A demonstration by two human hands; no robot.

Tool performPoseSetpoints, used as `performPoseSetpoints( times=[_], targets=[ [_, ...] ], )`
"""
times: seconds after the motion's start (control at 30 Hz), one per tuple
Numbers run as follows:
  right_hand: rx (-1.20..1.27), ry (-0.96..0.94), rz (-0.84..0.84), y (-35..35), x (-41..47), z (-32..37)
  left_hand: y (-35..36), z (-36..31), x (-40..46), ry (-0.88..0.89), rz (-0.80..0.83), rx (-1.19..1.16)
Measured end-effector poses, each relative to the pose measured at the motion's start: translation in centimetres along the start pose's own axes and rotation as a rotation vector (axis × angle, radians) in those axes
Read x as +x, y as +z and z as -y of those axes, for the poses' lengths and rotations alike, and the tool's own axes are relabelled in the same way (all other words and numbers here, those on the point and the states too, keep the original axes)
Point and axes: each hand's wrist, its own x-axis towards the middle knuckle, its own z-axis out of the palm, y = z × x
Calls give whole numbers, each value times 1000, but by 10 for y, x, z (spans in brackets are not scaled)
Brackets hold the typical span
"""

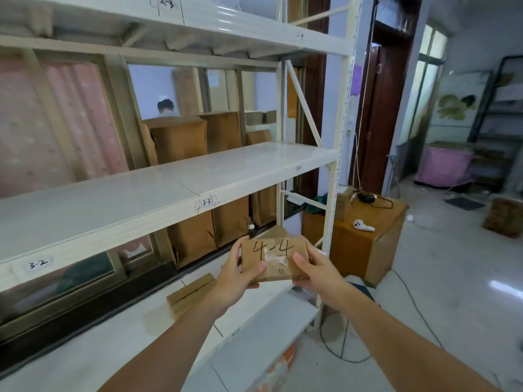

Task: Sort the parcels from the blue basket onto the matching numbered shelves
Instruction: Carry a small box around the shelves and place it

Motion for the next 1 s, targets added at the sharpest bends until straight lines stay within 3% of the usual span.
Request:
performPoseSetpoints(
  times=[0.33,0.7,1.0],
  targets=[
    [-169,15,-111,-60,60,-24,46,24,76,63,93,61],
    [-236,64,-50,-154,116,-47,131,55,141,-53,58,24],
    [-201,130,4,-179,188,-86,163,95,195,-218,-54,-23]
  ],
)
